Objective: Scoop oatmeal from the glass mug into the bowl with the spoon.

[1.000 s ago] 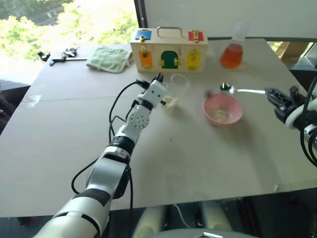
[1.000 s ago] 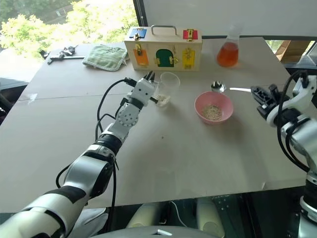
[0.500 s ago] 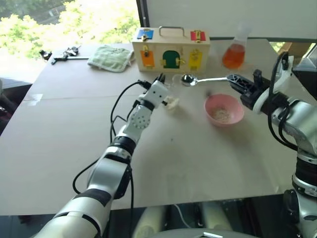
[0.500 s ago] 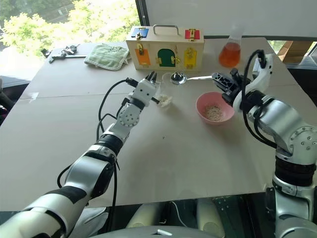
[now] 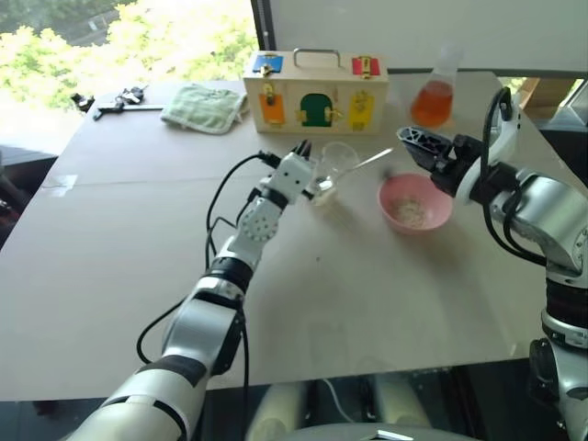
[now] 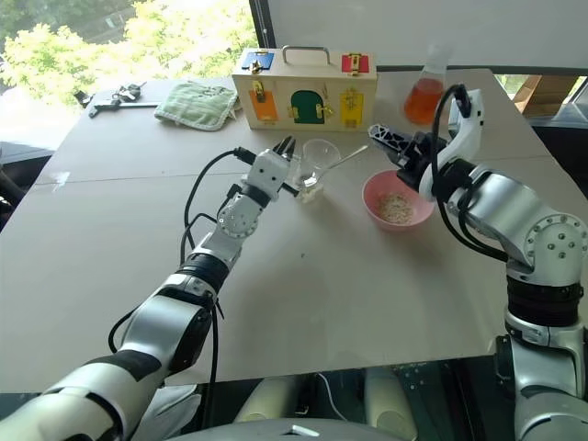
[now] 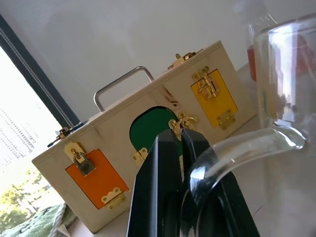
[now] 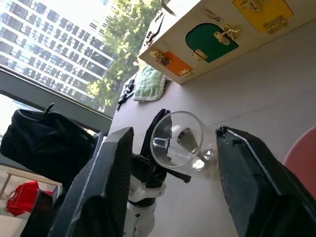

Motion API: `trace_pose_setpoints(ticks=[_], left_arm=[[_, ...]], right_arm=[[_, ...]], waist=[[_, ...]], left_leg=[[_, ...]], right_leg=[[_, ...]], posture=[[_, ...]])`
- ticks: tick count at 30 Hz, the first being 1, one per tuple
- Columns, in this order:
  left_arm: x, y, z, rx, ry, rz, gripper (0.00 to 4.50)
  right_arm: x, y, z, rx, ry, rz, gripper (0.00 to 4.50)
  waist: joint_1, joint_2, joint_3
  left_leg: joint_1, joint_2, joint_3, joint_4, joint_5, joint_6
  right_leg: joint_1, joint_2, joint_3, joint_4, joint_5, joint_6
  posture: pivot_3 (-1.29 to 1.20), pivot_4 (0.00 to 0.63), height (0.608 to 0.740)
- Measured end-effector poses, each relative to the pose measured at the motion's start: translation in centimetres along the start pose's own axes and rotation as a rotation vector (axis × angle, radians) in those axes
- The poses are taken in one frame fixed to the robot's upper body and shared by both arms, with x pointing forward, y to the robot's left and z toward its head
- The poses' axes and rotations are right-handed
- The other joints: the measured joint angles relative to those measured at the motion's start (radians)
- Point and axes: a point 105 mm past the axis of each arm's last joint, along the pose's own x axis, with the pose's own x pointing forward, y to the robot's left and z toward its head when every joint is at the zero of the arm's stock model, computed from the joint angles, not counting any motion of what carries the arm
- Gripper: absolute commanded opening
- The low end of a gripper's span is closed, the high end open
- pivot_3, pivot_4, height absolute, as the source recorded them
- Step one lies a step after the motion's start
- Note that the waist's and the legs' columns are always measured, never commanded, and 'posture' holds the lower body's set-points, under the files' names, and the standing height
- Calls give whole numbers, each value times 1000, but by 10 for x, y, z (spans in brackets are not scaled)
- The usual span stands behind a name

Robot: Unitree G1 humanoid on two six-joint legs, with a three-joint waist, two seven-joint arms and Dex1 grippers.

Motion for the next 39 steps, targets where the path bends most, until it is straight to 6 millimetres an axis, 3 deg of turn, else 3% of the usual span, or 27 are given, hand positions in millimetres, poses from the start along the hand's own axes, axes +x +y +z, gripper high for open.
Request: trace_pose_setpoints(ticks=[1, 8, 14, 15, 17, 21, 24, 32, 39], left_arm=[[-1, 2, -2, -15, 10, 12, 0], [-21, 22, -18, -122, 61, 96, 0], [-58, 47, -35, -256, 125, 189, 0], [-61, 47, -36, -276, 131, 195, 698], [-64, 49, -33, -305, 122, 200, 1332], [-63, 50, -26, -337, 109, 203, 3214], [-67, 56, -26, -322, 126, 226, 4440], [-106, 62, -34, -280, 224, 186, 4481], [-122, 56, -26, -285, 250, 167, 4481]], right_arm=[[0, 1, 2, 3, -9, 9, 4444], [-11, 5, 10, -23, -41, 70, 4444], [-29, -17, -15, -30, 40, 49, 4444], [-30, -18, -17, -32, 45, 51, 4500], [-32, -18, -18, -33, 51, 58, 4500], [-37, -22, -23, -31, 68, 72, 4500], [-43, -9, -29, -82, 104, 150, 4500], [-61, -7, -45, -145, 193, 190, 4500], [-66, -11, -50, -156, 222, 192, 4500]], waist=[[-1, 0, 0], [-2, 0, 0], [-2, 0, 0], [-1, 0, 0], [0, 0, 0], [3, 0, 0], [2, 0, 0], [5, 0, -1], [7, 0, -1]], left_leg=[[0, 0, 0, 0, 0, 0], [0, 0, -1, 0, 0, 0], [0, 0, 0, 0, 0, 0], [0, 0, 0, 1, 0, 0], [1, 0, -1, 1, 0, 0], [1, 0, -1, 1, 0, 0], [1, 0, -1, 1, 0, 0], [2, 1, -1, 1, 0, 0], [2, 1, -1, 1, 0, 0]], right_leg=[[0, 0, 0, 0, 0, 0], [0, 0, 0, -1, 0, 0], [0, 0, 0, 0, 0, 0], [0, 0, 0, 0, 0, 0], [1, 0, -1, 0, 0, 0], [1, 0, -1, 0, 0, 0], [1, 1, 0, 0, 0, 0], [2, 0, -1, 0, 0, 0], [3, 0, -1, -1, 0, 0]], posture=[[0, 150, 740], [0, 150, 740], [0, 150, 740], [0, 150, 740], [0, 150, 740], [0, 150, 740], [0, 150, 740], [0, 150, 740], [0, 150, 740]])
